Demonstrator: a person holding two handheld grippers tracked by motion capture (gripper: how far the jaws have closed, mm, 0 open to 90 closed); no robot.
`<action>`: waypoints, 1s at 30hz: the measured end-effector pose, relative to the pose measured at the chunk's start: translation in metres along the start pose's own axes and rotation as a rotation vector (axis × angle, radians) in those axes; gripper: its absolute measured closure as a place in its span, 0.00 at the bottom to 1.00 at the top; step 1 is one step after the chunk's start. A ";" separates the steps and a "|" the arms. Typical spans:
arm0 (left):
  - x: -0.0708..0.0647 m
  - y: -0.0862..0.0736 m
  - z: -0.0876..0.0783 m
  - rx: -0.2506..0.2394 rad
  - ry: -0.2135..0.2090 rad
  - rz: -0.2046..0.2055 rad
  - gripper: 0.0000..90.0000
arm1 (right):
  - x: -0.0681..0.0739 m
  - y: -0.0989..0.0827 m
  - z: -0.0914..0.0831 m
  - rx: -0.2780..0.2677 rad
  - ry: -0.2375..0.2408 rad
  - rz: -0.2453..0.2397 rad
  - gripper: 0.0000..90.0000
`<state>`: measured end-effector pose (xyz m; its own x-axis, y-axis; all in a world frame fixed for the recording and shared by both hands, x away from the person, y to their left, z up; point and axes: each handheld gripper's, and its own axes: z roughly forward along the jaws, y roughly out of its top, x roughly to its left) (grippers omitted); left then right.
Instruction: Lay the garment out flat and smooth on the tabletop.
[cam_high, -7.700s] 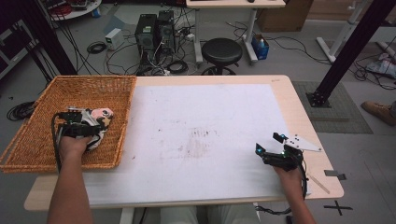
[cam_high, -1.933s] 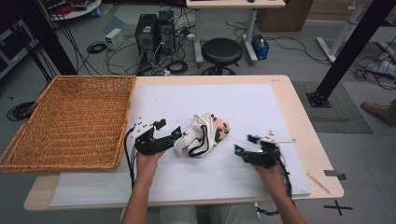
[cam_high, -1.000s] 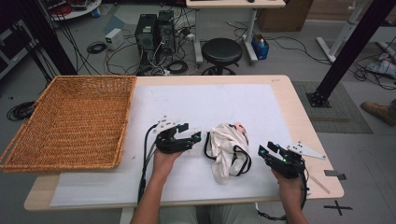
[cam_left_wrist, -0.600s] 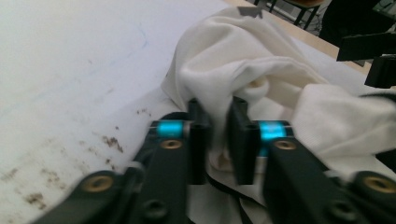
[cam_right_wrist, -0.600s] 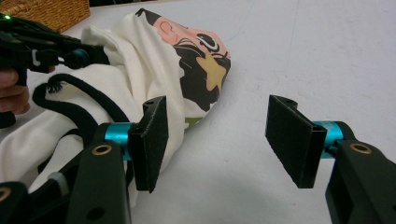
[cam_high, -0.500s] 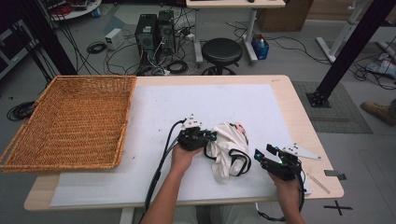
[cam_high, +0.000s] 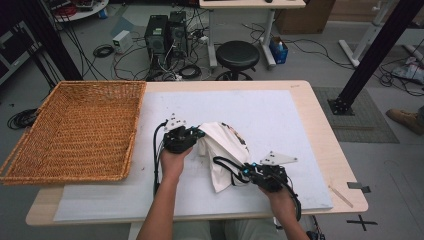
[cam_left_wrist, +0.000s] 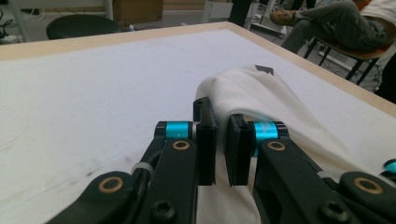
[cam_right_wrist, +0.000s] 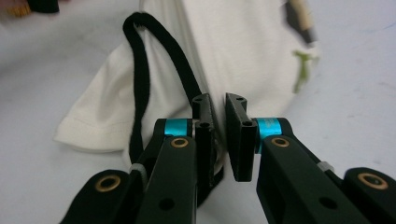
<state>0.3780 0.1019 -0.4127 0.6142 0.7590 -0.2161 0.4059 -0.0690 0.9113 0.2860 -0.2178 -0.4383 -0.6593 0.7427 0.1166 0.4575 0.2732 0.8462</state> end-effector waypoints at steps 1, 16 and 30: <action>0.000 -0.002 0.003 0.009 -0.006 -0.003 0.93 | -0.002 0.000 -0.005 -0.022 -0.009 0.016 0.93; -0.003 -0.005 -0.013 -0.041 0.076 -0.061 0.52 | -0.049 0.002 -0.023 -0.046 -0.090 0.229 0.54; 0.002 -0.009 -0.013 -0.002 0.066 -0.087 0.47 | -0.022 -0.007 -0.014 -0.003 -0.117 0.041 0.96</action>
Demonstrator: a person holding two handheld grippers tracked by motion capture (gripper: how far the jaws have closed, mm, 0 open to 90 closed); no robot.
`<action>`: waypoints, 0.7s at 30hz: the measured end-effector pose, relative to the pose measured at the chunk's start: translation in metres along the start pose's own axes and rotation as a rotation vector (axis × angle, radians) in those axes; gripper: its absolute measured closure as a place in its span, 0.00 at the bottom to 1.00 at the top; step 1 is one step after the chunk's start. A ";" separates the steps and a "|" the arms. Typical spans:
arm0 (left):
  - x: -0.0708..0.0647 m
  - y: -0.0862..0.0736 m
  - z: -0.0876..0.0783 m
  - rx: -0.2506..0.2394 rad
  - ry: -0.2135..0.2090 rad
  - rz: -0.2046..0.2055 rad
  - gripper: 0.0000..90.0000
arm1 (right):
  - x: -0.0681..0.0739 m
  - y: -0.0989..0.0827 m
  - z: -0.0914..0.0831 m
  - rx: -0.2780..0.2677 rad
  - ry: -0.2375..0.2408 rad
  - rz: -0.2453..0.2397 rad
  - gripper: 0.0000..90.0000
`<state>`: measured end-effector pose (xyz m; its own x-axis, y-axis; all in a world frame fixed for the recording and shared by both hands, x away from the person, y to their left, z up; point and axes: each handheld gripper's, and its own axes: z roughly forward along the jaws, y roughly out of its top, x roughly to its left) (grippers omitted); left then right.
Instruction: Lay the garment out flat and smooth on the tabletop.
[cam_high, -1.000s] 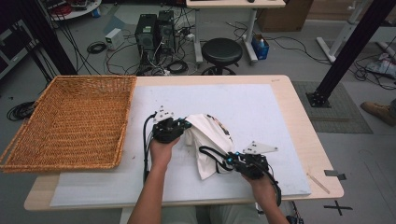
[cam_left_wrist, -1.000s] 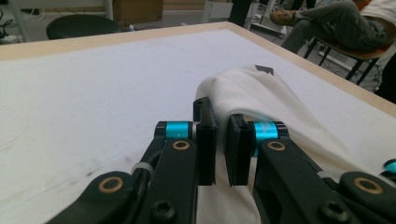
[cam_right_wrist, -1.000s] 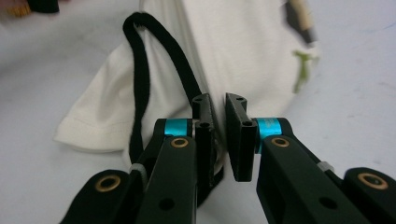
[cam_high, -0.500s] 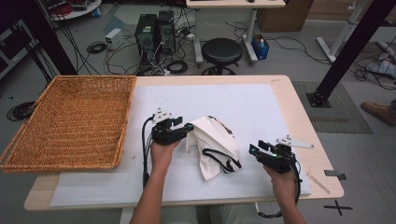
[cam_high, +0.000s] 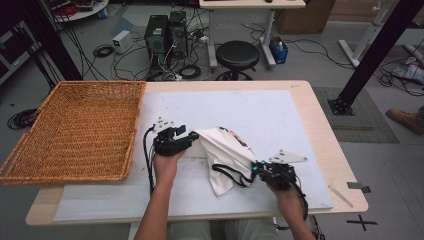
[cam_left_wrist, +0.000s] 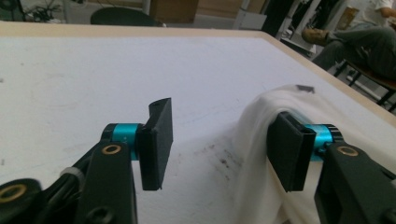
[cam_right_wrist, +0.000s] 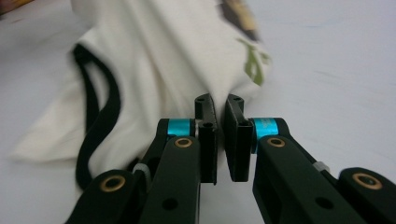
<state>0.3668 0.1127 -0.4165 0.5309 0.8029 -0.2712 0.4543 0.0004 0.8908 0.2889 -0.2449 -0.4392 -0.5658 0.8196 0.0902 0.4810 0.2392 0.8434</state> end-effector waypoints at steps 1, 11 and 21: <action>-0.004 -0.001 0.003 0.009 -0.018 0.008 0.47 | -0.006 -0.001 -0.004 -0.014 -0.045 0.018 0.96; -0.016 -0.008 -0.009 -0.012 -0.116 0.022 0.48 | -0.058 0.021 -0.012 -0.058 -0.234 0.148 0.80; -0.010 -0.008 -0.014 -0.039 -0.080 0.003 0.49 | 0.021 0.019 0.023 0.045 0.168 -0.102 0.58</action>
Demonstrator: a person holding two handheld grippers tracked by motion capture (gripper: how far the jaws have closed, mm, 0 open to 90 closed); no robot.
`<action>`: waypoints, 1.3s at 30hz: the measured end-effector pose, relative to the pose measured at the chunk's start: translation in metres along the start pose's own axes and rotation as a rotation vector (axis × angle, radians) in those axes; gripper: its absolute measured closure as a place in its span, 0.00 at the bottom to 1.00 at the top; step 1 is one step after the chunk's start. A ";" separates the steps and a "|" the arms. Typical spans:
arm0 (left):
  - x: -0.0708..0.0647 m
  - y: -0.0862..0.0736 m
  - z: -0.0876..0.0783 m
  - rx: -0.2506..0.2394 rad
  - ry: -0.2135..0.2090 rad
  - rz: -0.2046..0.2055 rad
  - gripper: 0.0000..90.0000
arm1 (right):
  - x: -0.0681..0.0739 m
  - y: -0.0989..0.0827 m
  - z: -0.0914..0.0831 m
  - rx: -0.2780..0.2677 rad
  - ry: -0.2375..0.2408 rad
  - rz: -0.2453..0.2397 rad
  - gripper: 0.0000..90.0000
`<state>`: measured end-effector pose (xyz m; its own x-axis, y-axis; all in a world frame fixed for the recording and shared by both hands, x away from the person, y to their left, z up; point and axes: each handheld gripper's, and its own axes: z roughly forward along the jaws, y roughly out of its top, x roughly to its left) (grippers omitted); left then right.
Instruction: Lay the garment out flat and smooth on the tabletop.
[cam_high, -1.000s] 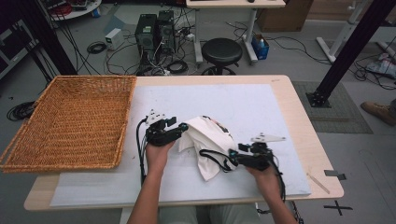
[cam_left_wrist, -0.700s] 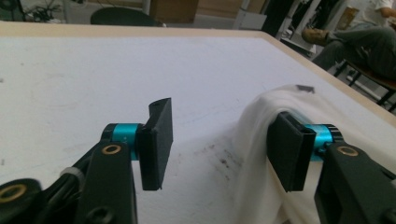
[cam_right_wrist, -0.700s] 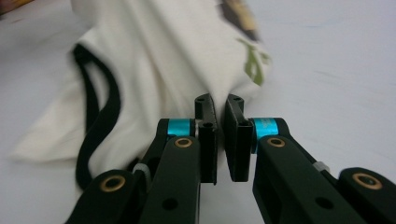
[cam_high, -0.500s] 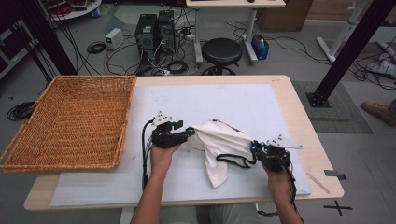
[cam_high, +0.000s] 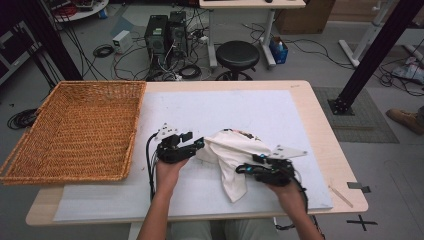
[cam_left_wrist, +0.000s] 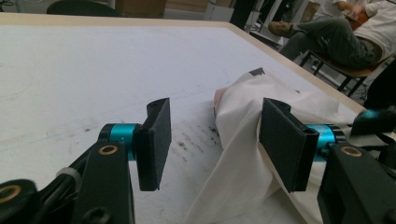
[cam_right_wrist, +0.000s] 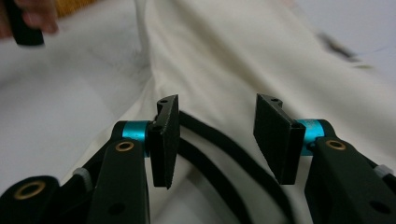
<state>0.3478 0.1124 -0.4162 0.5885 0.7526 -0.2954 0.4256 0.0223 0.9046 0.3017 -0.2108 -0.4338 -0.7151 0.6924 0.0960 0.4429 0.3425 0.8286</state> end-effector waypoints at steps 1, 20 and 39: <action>0.000 0.001 -0.001 -0.008 0.003 -0.003 0.49 | 0.006 0.001 0.010 0.032 -0.009 -0.034 0.61; 0.008 0.007 -0.011 -0.028 0.019 -0.009 0.49 | -0.036 0.017 -0.040 -0.058 -0.243 0.127 0.53; 0.007 0.006 -0.004 -0.018 0.000 -0.020 0.49 | -0.010 -0.005 -0.070 -0.105 -0.036 -0.057 0.93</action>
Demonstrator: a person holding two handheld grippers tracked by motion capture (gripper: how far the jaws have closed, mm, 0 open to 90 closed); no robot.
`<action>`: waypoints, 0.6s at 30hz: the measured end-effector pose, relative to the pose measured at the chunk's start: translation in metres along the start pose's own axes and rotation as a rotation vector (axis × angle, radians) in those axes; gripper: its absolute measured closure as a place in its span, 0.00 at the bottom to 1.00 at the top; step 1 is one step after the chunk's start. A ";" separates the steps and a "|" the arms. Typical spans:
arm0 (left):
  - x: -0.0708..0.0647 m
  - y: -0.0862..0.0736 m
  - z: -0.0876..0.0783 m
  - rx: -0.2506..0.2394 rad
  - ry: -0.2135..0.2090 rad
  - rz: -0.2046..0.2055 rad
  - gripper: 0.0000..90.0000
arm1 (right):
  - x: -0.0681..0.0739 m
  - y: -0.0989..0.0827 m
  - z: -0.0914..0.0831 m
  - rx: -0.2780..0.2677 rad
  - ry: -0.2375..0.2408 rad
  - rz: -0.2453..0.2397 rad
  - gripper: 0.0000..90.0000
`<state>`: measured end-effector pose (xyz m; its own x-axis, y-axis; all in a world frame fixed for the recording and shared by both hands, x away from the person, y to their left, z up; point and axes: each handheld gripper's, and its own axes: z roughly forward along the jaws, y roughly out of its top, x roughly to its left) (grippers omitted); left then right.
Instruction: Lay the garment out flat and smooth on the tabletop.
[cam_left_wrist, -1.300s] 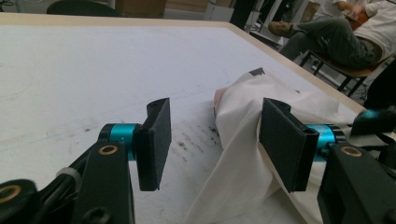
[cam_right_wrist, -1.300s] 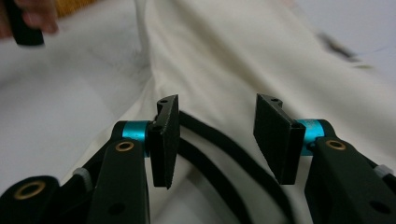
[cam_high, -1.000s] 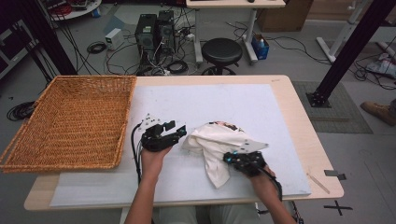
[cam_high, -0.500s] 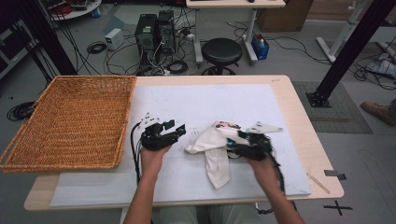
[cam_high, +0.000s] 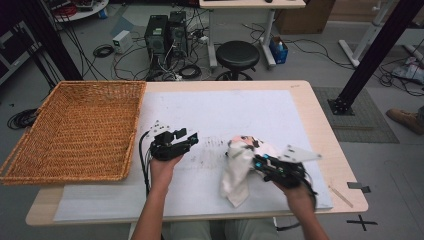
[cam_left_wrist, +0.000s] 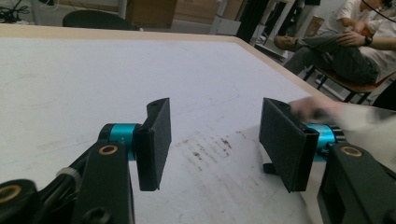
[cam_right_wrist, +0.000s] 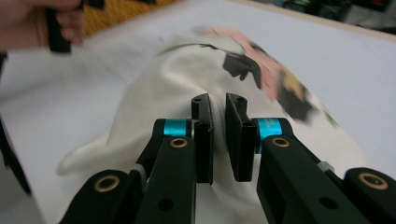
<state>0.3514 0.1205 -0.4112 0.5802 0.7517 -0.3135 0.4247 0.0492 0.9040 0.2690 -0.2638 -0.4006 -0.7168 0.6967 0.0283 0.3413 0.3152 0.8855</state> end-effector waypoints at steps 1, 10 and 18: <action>-0.001 0.000 0.003 0.009 -0.009 0.003 0.49 | -0.005 -0.009 -0.012 0.021 -0.025 0.000 0.93; -0.032 -0.009 0.062 0.152 -0.119 0.033 0.45 | -0.033 -0.048 -0.054 -0.020 -0.158 0.167 0.69; -0.064 -0.024 0.122 0.352 -0.172 0.128 0.38 | -0.041 -0.045 -0.059 -0.087 -0.219 0.240 0.57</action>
<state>0.3886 -0.0092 -0.4482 0.7384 0.6151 -0.2762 0.5365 -0.2878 0.7933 0.2475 -0.3447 -0.4142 -0.4713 0.8693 0.1491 0.4251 0.0758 0.9020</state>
